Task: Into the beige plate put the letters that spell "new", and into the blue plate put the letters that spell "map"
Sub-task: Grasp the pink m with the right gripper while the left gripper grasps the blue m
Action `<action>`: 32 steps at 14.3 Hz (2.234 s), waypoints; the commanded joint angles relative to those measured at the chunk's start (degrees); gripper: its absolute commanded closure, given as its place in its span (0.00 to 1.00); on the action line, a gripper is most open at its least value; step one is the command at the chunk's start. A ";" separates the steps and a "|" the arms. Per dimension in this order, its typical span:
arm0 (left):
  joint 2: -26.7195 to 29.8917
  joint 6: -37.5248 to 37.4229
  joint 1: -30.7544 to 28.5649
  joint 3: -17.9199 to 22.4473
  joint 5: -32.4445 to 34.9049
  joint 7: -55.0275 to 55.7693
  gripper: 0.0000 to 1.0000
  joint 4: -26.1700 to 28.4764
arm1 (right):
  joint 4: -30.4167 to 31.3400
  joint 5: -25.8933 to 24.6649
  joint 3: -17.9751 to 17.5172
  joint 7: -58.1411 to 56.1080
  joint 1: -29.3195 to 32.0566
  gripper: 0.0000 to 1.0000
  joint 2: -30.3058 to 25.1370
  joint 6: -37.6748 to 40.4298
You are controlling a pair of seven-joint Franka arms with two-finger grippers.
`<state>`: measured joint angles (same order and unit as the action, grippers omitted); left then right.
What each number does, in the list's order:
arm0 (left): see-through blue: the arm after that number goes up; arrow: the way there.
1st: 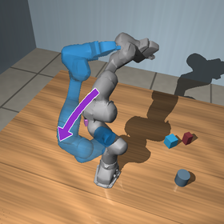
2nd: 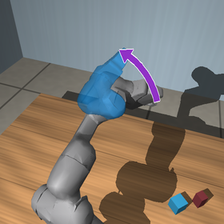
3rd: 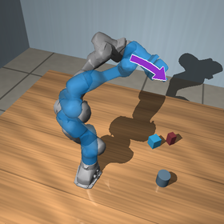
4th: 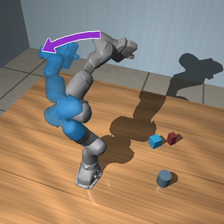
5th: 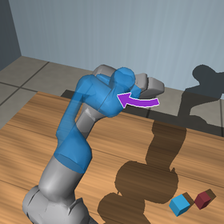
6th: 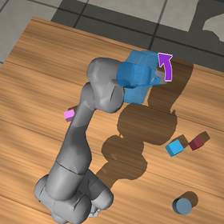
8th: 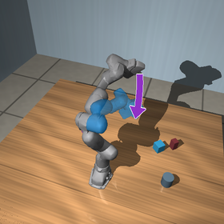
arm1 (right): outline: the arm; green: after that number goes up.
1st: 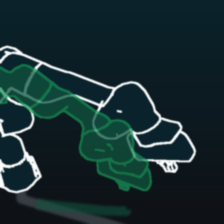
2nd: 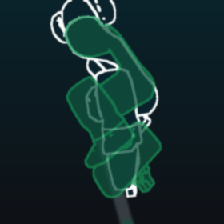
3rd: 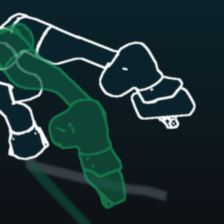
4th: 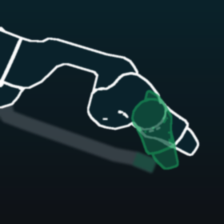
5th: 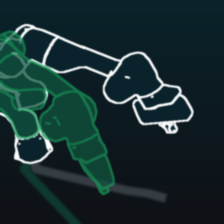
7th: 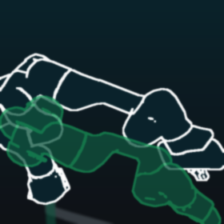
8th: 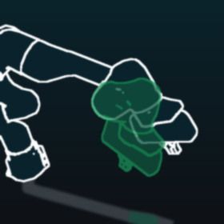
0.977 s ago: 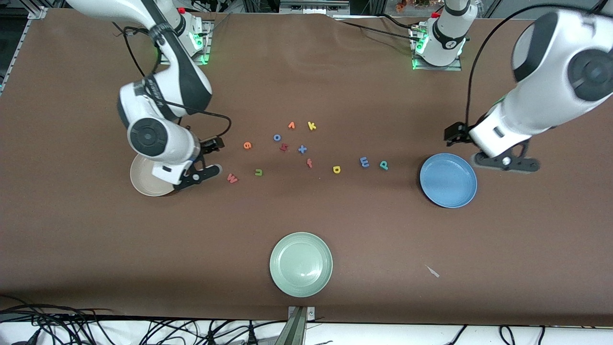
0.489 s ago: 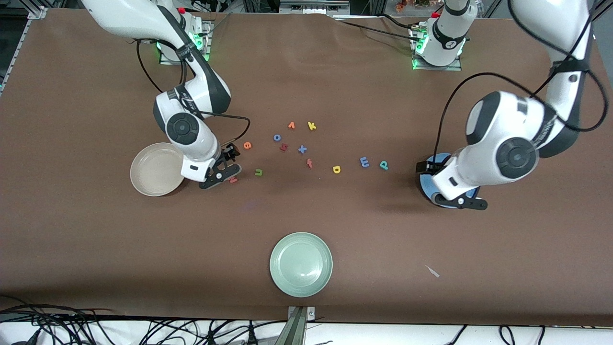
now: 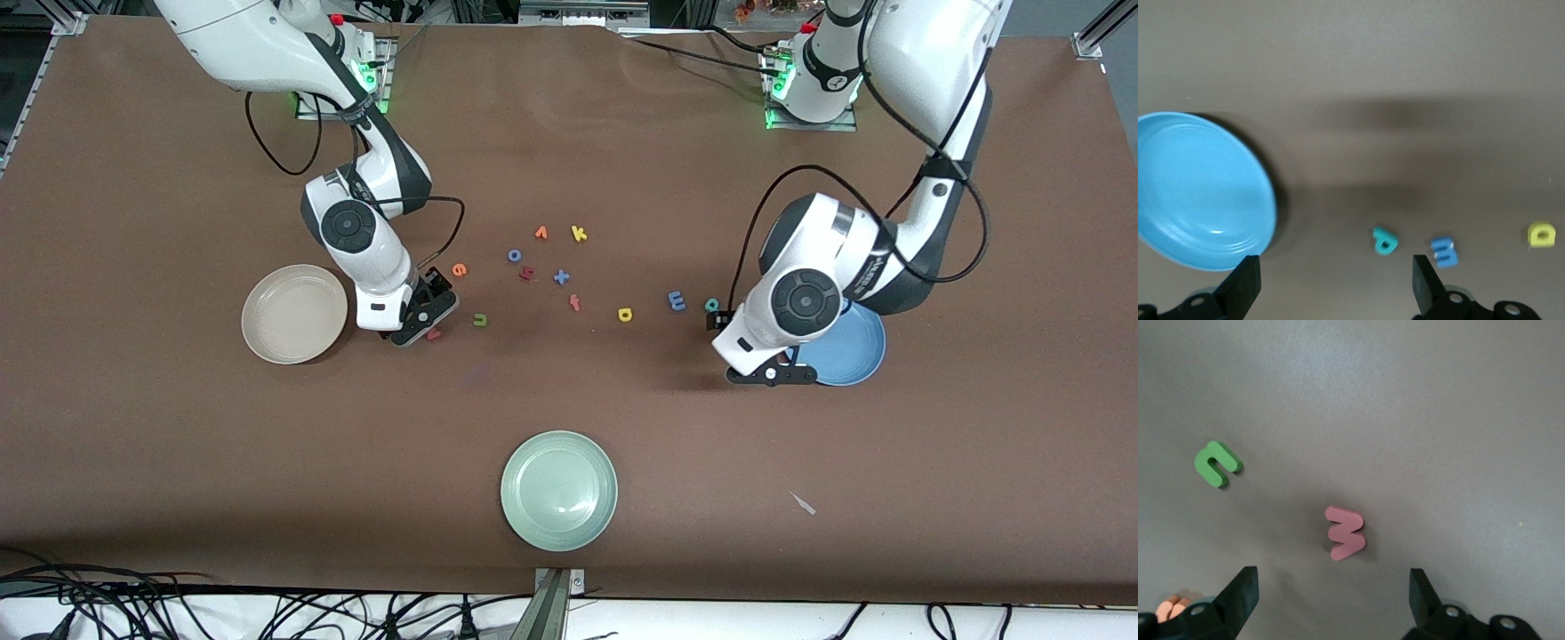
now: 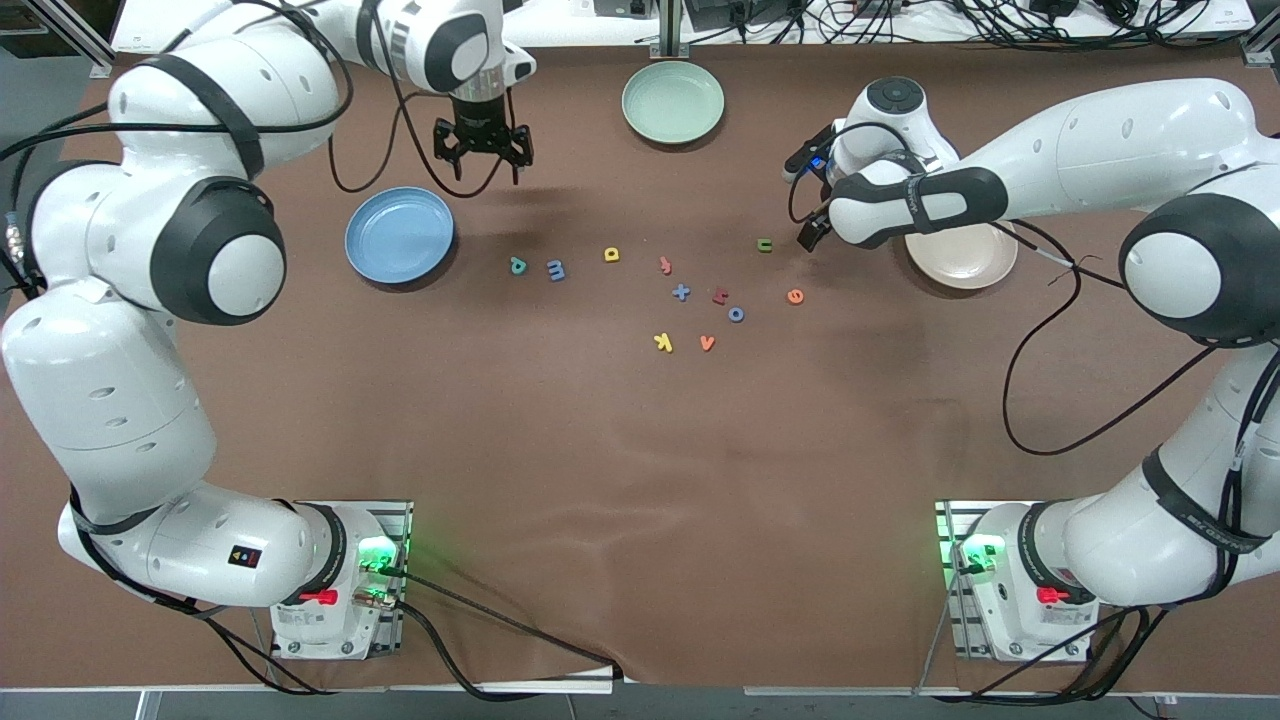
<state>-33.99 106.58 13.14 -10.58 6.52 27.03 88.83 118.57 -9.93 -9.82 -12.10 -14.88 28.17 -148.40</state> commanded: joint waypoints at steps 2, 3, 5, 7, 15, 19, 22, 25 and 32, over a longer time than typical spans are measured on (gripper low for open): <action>-2.13 5.81 3.47 -0.06 1.39 12.58 0.00 2.82 | 0.08 -0.80 -0.02 -4.42 0.73 0.00 1.45 -2.68; -2.05 10.10 3.74 -0.06 1.39 13.91 0.00 6.06 | -0.09 -0.71 -0.02 -4.25 0.90 0.00 1.54 -2.68; -1.00 17.67 4.26 -0.14 1.04 15.93 0.00 12.66 | -1.14 -0.36 -0.02 -3.80 0.99 0.00 1.63 -2.33; -0.12 17.96 4.00 -1.89 0.86 17.78 0.00 14.52 | -2.29 -0.27 -0.02 -3.89 0.91 0.00 2.50 -1.11; -1.34 18.40 4.44 -2.87 -3.09 21.49 0.19 14.97 | -7.30 0.17 -0.20 -3.81 0.38 0.00 4.44 6.98; -2.04 19.02 4.27 -3.66 -3.27 21.49 0.33 15.23 | -7.91 0.08 -0.20 -3.63 0.20 0.00 5.23 6.99; -2.57 20.06 4.18 -3.75 -3.27 21.49 0.34 15.41 | -8.62 0.08 -0.28 -3.63 0.11 0.01 6.02 6.99; -2.66 22.80 4.18 -3.75 -3.27 21.57 0.60 16.90 | -8.88 0.08 -0.28 -3.72 -0.23 0.17 6.29 7.08; -1.35 20.87 4.00 -3.84 -2.84 20.87 0.98 16.12 | -8.88 0.08 -0.90 -2.06 -0.24 1.00 6.73 7.08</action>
<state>-37.12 128.64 17.37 -14.36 4.22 48.28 104.46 110.97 -9.91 -9.89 -15.11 -15.17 33.84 -142.32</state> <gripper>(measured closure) 0.736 0.604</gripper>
